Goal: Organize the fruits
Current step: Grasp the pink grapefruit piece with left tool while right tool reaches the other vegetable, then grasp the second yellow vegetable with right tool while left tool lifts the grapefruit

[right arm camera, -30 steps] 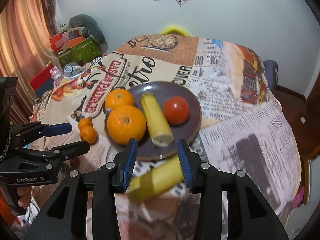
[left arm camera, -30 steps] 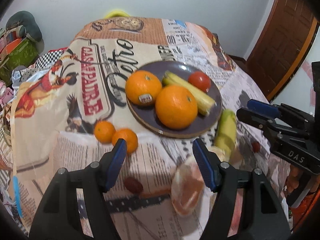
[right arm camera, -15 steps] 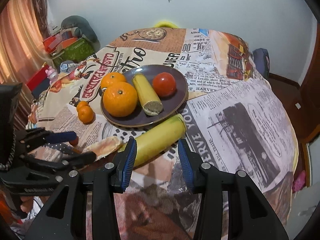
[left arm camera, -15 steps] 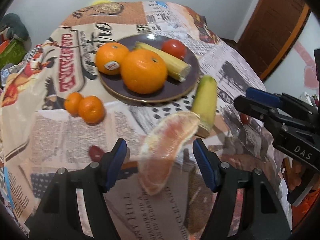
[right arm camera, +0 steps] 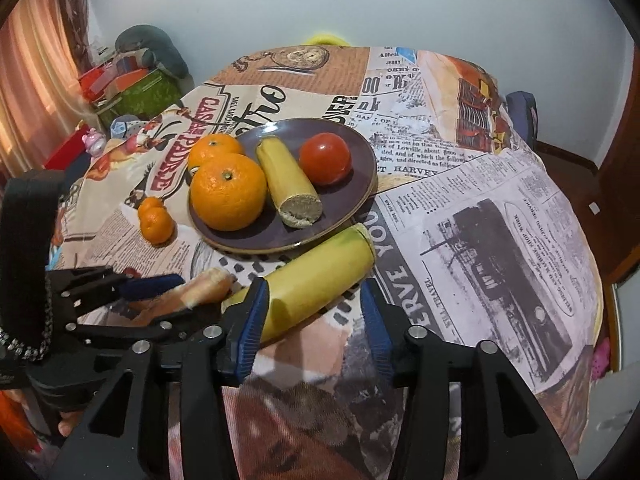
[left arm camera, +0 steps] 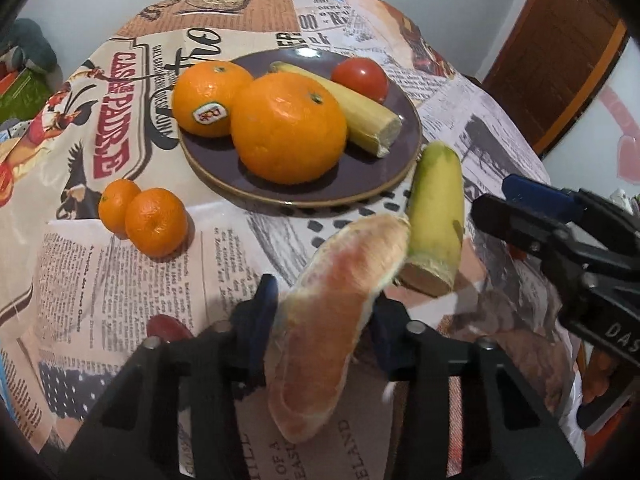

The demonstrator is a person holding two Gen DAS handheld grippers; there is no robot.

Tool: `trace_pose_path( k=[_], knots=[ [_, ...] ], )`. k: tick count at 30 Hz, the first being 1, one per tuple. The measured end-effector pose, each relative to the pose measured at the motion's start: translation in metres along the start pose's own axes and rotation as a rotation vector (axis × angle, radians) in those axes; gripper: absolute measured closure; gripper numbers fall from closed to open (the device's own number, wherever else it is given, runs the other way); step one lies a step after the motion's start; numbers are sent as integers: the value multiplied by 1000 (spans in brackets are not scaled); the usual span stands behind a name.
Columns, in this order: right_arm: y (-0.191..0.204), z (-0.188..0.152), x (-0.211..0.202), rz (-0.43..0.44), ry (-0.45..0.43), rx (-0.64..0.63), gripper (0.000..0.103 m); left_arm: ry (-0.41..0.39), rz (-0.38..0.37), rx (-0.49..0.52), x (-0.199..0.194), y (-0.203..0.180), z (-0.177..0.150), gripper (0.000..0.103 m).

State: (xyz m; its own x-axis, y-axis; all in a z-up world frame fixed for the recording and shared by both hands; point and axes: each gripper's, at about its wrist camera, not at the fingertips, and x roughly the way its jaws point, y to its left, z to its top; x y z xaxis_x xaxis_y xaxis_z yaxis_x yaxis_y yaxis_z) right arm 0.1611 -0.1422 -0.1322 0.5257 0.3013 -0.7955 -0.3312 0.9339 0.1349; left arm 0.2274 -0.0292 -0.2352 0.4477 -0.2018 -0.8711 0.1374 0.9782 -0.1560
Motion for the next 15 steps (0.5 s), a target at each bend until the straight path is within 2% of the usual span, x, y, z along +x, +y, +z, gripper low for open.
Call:
trace_pose_path(
  k=[6,9,11,15],
  knots=[
    [4,7,23,19,27,37,52,-9,-26,-41,-6,12,2,70],
    [7,7,28,-5,25,32,42,-26,-17,-39,-14,15,3,76],
    [8,4,31,-24,28,27,40,-34,-16,-41,-18,17,3,79],
    [4,5,36,-2,45,52,35,-34,-21,-56,-21,23,4,83]
  ],
)
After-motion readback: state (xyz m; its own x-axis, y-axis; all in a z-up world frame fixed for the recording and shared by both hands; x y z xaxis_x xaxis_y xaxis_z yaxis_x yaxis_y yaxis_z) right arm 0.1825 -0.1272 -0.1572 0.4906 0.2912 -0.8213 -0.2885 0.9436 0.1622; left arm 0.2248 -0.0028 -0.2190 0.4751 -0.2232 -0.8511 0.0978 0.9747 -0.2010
